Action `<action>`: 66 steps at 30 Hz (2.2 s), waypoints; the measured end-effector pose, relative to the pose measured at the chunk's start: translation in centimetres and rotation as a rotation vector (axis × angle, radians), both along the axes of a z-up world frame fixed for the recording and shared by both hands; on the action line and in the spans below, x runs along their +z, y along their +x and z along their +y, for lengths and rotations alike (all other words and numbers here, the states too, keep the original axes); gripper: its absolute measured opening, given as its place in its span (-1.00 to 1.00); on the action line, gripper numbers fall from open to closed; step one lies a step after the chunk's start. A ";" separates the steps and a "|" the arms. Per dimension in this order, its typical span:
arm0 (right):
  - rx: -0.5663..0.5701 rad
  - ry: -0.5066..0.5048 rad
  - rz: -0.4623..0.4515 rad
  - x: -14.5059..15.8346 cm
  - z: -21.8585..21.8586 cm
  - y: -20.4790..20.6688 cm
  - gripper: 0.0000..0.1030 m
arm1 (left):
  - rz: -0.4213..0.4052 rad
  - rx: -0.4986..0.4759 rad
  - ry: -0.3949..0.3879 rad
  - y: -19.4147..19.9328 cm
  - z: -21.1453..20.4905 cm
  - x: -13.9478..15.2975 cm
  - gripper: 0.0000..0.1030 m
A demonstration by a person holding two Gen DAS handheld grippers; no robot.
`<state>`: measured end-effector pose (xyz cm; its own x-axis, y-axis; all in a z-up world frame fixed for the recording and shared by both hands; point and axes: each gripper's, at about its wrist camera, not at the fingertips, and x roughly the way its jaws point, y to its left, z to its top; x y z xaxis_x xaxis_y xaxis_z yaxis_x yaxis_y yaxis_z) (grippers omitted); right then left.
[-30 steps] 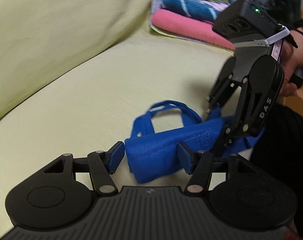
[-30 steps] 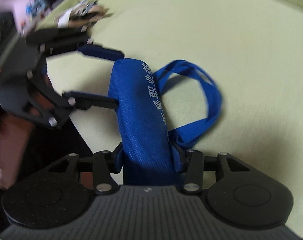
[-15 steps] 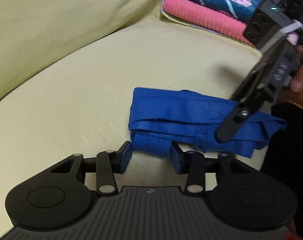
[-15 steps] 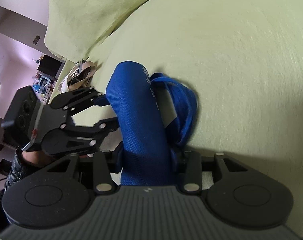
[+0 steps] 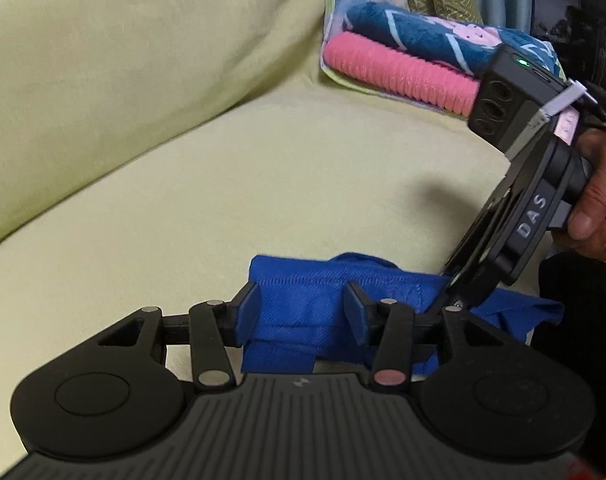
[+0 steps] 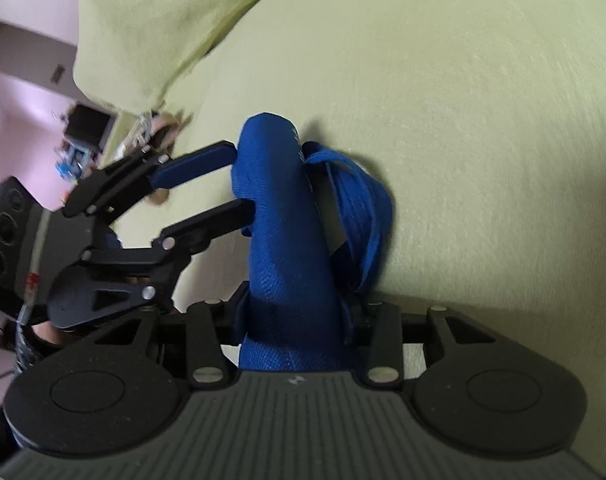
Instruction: Fold shopping bag
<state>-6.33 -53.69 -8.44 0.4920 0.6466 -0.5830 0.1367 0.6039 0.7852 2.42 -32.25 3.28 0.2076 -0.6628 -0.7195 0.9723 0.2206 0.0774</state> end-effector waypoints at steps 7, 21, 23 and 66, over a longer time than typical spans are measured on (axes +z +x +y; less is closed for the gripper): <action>-0.063 -0.053 -0.066 0.9 0.6 -2.5 -0.11 | -0.048 -0.015 0.126 -0.3 0.2 -2.6 -0.08; 0.013 -0.239 -0.115 3.7 2.2 -1.5 -0.25 | 0.000 0.054 -0.024 -1.6 4.3 1.9 -0.06; 0.022 -0.214 -0.116 3.3 2.3 -1.1 -0.25 | -0.009 0.046 -0.055 -1.6 3.6 2.5 -0.02; 0.133 -0.283 -0.227 2.9 3.8 2.2 0.05 | 0.008 -0.071 -0.002 2.8 1.8 0.1 0.01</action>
